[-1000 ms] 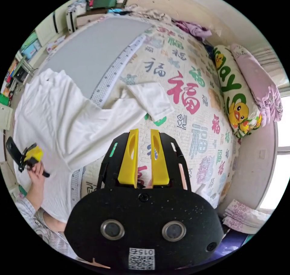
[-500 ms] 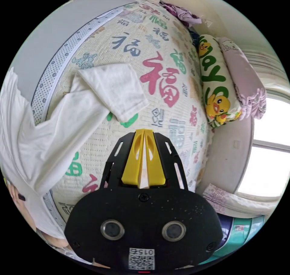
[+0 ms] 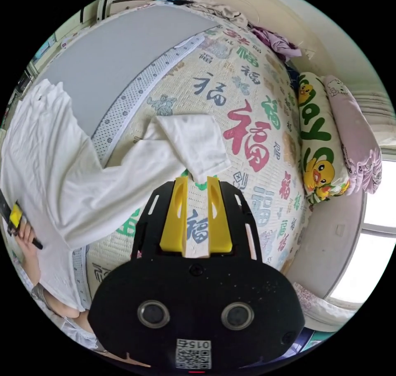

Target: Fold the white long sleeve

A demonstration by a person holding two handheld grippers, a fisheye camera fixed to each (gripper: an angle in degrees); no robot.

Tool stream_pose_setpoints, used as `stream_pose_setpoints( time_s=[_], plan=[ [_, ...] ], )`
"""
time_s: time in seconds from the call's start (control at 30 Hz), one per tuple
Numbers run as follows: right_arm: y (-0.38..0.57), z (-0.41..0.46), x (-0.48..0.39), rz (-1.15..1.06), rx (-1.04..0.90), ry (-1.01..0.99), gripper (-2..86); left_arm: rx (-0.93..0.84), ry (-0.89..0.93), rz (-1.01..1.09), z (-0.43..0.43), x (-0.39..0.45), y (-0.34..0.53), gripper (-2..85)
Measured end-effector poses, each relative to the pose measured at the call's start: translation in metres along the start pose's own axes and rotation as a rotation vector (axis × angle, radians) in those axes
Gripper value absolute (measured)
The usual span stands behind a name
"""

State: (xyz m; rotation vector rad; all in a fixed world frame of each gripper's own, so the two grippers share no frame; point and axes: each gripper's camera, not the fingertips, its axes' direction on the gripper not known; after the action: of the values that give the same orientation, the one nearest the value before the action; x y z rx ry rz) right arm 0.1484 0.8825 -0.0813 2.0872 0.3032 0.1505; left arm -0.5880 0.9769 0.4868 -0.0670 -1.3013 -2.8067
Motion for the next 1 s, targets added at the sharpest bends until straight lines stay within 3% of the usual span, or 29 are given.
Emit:
stream_pose_setpoints(
  time_s=[0.13, 0.27, 0.4, 0.77, 0.87, 1.0],
  plan=[
    [-0.035, 0.048, -0.001, 0.032, -0.104, 0.064, 6.6, 0.003, 0.027, -0.038, 0.009, -0.001, 0.000, -0.9],
    [-0.046, 0.041, 0.011, 0.065, -0.102, 0.077, 2.3, 0.007, 0.005, -0.023, 0.016, 0.008, 0.000, -0.9],
    [-0.029, -0.009, 0.046, 0.010, -0.169, 0.177, 1.1, -0.009, -0.036, 0.002, 0.028, 0.021, -0.001, -0.9],
    [0.038, -0.191, 0.199, 0.185, -0.392, 0.130, 1.1, 0.000, -0.031, -0.014, 0.046, 0.033, -0.004, -0.9],
    [0.038, -0.190, 0.215, 0.214, -0.465, 0.105, 1.6, 0.002, -0.023, -0.019, 0.050, 0.035, -0.005, -0.9],
    [0.026, -0.145, 0.228, 0.258, -0.517, 0.323, 3.8, 0.004, -0.028, -0.017, 0.056, 0.040, -0.007, -0.9]
  ],
)
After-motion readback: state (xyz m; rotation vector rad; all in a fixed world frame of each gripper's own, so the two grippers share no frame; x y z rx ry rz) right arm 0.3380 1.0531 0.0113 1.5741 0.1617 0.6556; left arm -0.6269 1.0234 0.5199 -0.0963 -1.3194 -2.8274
